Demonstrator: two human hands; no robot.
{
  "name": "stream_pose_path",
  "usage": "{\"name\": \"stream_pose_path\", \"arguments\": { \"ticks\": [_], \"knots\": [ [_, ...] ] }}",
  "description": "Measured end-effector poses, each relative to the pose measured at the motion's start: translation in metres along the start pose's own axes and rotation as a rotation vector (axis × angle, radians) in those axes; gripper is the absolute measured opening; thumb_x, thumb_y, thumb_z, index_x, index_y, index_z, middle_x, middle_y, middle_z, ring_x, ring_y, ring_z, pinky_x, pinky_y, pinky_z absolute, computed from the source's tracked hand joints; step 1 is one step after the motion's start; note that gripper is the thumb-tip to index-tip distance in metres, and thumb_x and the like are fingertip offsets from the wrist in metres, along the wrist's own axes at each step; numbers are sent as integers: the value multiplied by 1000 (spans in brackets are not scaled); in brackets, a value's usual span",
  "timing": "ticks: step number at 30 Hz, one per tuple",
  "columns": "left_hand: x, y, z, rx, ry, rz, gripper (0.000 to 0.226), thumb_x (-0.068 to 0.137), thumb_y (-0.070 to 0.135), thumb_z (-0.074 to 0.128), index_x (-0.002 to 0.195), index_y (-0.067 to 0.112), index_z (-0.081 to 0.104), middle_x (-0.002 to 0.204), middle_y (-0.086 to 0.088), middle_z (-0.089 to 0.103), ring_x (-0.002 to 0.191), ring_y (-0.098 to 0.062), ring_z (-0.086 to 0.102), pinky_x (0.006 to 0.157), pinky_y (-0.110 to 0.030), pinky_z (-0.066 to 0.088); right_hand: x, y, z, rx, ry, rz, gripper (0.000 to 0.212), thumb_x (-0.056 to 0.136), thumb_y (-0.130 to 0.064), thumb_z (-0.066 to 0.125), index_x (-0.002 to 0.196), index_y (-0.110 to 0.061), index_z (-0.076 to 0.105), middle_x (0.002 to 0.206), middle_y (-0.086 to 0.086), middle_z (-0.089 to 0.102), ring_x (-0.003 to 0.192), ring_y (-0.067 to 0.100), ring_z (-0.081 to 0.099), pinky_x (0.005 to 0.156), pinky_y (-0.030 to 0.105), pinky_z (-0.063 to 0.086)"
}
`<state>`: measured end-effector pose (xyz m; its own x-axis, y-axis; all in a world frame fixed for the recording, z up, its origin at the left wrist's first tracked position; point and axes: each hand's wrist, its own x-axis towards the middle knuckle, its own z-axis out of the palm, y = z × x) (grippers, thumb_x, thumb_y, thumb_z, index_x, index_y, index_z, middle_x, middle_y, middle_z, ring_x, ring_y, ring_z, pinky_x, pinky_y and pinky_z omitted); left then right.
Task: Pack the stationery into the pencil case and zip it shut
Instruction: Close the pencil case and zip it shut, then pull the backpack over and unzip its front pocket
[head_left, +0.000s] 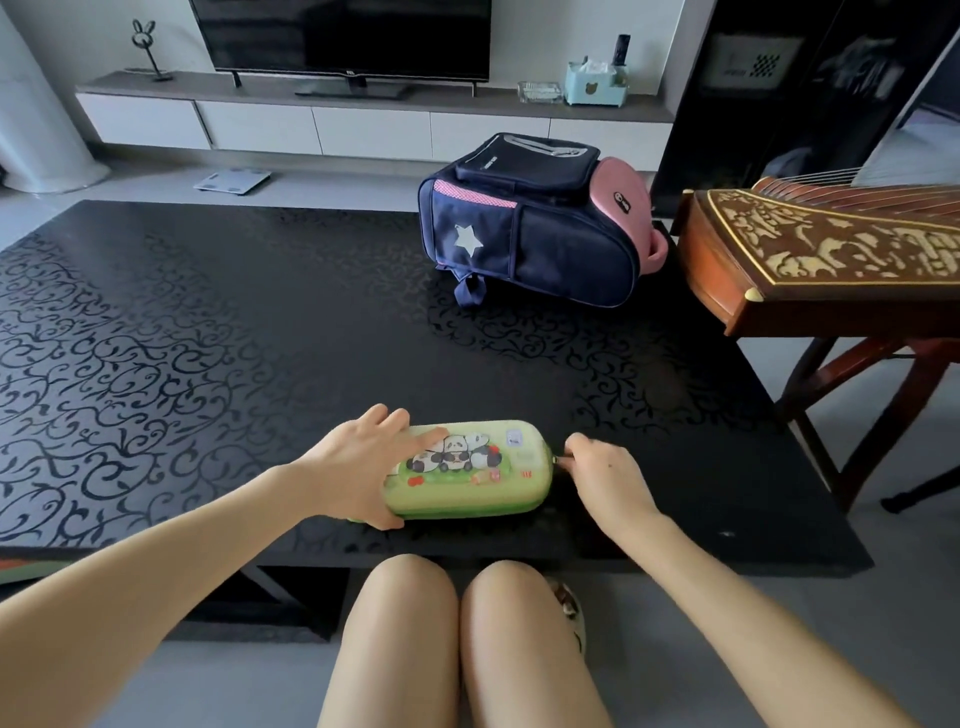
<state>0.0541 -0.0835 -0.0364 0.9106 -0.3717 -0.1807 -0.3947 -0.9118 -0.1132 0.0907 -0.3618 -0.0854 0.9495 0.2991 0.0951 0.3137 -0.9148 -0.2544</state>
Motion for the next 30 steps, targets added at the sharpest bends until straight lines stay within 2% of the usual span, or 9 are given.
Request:
{"name": "stream_pose_path", "arguments": {
  "ticks": [5,8,12,14,16,19,25,27,30],
  "knots": [
    [6,-2,1,40,-15,61,102,62,60,64,143,41,6,121,5,36,100,-16,34,76,-24,45,53,-6,-17,170,-263,-26,15,91,-17,51,91,-7,63,87,5,61,75,20,56,68,35,45],
    [13,-6,-5,45,-53,84,105,60,61,67,141,46,2,122,6,35,103,-16,35,78,-25,46,63,-11,-32,88,-326,-92,20,90,-19,56,107,-14,67,112,2,65,101,20,59,87,34,48],
    [22,-3,-12,-19,-50,83,104,58,57,73,139,50,7,130,8,35,111,-16,35,85,-26,45,41,-29,-46,214,-403,-170,65,81,-55,57,139,-32,37,143,-6,45,130,19,40,110,42,31],
    [28,3,-12,-70,-30,66,103,60,51,76,140,46,12,140,7,32,123,-18,32,97,-28,38,23,-42,-34,-39,-406,-262,95,68,-67,62,145,-35,17,144,1,37,127,26,37,108,45,30],
    [33,10,-13,-76,-42,30,101,65,46,76,142,42,11,150,5,23,137,-21,21,112,-35,23,13,-44,-19,-186,-274,-271,99,65,-66,63,145,-34,14,135,7,36,118,30,40,100,43,35],
    [39,13,-22,-121,38,-39,90,74,45,69,144,39,11,151,3,23,140,-23,16,116,-43,16,2,-25,-18,-141,-87,-203,88,65,-64,61,140,-34,26,127,6,41,113,28,44,93,42,36],
    [51,12,-56,-292,268,-100,59,88,38,56,141,32,31,139,3,42,128,-22,35,102,-32,35,-16,62,-47,-143,167,254,84,64,-67,62,134,-32,31,114,7,51,99,28,55,81,40,44],
    [59,14,-63,-355,325,-113,49,88,33,57,135,29,42,133,4,47,125,-21,39,97,-32,39,-15,87,-59,-204,167,388,86,66,-68,61,136,-28,29,115,11,51,99,28,55,80,39,45],
    [73,17,-71,-444,470,-122,30,87,23,58,118,23,60,118,3,59,115,-21,48,92,-32,43,-12,106,-63,-266,7,506,94,66,-75,55,139,-25,24,117,11,51,100,27,55,80,36,46]
  ]
}}
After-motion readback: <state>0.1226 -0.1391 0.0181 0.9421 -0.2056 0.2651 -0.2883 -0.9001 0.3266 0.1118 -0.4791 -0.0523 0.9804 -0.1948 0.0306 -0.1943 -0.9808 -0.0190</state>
